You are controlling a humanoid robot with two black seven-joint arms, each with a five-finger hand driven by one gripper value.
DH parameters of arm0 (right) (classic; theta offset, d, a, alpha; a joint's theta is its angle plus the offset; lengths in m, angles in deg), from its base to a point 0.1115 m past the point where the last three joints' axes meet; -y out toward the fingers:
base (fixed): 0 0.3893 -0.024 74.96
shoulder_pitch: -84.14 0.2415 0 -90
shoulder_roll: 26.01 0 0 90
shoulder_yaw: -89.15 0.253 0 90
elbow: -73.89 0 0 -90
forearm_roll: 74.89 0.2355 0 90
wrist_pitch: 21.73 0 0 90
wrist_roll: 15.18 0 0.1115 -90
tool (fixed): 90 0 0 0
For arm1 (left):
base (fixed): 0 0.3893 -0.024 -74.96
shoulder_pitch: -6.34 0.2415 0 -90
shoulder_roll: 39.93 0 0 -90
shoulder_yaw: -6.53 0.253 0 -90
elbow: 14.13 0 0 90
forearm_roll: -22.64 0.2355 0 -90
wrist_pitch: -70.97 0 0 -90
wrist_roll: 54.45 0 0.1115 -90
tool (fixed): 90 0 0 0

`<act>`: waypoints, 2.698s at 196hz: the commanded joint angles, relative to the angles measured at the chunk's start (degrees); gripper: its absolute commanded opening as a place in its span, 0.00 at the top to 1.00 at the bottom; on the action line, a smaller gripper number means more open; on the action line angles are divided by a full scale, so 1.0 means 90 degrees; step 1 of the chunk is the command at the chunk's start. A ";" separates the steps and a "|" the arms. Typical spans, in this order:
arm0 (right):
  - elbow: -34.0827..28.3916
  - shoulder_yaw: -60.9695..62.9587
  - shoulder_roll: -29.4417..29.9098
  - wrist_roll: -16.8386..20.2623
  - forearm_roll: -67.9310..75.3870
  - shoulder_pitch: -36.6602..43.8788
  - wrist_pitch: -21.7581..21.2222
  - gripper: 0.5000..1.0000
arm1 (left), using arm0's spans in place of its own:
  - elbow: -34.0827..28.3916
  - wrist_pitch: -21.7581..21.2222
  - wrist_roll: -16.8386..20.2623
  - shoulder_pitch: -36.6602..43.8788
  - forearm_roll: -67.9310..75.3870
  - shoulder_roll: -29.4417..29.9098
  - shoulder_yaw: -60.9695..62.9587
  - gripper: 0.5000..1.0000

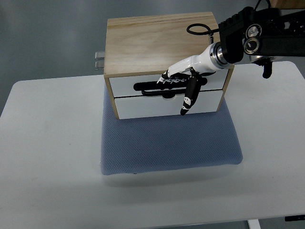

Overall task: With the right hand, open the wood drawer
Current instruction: 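Hook the right hand's fingers around the black bar handle, then pull the upper drawer toward the robot with the right hand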

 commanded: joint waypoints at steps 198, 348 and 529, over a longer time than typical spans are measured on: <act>-0.0040 0.0000 -0.0103 -0.0011 0.0000 -0.0053 -0.0595 0.12 | 0.0000 0.0003 0.0000 0.0000 0.0000 0.0000 0.0000 0.00; -0.0294 0.0059 -0.0162 -0.0119 0.0009 0.0328 -0.1623 0.12 | 0.0000 -0.0007 0.0000 0.0000 0.0000 0.0000 0.0000 0.00; -0.0860 0.0030 -0.0494 -0.0207 0.0009 0.0494 -0.1623 0.12 | 0.0000 0.0003 0.0000 0.0000 0.0000 0.0000 0.0000 0.00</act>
